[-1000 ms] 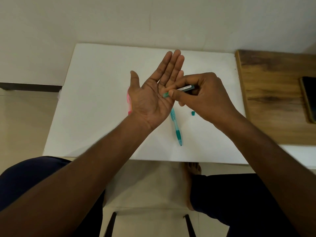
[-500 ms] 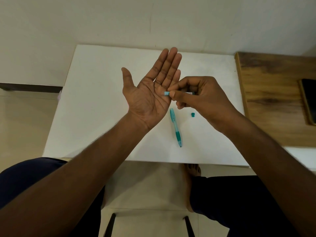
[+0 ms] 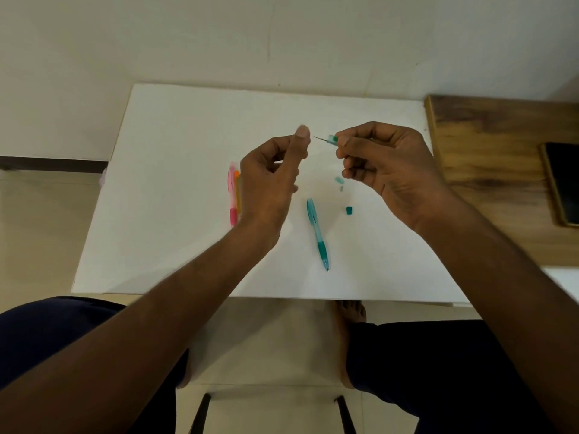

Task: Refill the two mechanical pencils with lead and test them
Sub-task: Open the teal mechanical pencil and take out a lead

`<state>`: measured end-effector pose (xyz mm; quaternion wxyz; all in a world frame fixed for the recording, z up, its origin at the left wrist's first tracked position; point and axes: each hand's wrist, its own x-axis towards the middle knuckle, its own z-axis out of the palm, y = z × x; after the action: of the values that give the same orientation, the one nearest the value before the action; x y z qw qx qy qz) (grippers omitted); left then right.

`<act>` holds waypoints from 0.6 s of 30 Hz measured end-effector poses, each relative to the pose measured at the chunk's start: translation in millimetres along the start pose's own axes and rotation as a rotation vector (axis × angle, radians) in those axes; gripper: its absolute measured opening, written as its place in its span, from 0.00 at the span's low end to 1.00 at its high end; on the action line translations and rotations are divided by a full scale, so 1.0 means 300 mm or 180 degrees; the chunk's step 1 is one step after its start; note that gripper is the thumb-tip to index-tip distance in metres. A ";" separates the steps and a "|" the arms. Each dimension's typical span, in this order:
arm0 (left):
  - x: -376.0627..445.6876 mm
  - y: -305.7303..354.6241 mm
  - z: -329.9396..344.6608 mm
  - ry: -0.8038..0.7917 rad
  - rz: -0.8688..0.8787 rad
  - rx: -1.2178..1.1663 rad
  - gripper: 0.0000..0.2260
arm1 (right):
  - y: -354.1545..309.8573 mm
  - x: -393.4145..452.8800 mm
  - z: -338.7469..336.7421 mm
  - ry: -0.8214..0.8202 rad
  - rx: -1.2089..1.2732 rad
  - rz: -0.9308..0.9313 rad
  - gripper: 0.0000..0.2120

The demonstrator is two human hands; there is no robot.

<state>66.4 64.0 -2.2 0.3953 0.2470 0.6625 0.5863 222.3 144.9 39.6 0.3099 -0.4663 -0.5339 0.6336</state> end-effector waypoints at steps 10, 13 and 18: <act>0.023 -0.018 0.000 -0.0109 0.0114 0.0197 0.13 | 0.009 0.009 -0.006 0.0029 0.0032 0.0088 0.04; 0.028 -0.020 -0.001 -0.0085 0.0146 0.0165 0.12 | 0.012 0.009 -0.004 -0.0010 -0.0001 0.0096 0.04; 0.032 -0.025 -0.004 -0.0120 0.0267 0.0109 0.08 | 0.014 0.011 0.001 -0.0039 -0.0022 0.0097 0.04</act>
<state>61.1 69.4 -11.7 0.3785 0.2924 0.6540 0.5861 221.4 146.7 34.6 0.2954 -0.4716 -0.5308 0.6392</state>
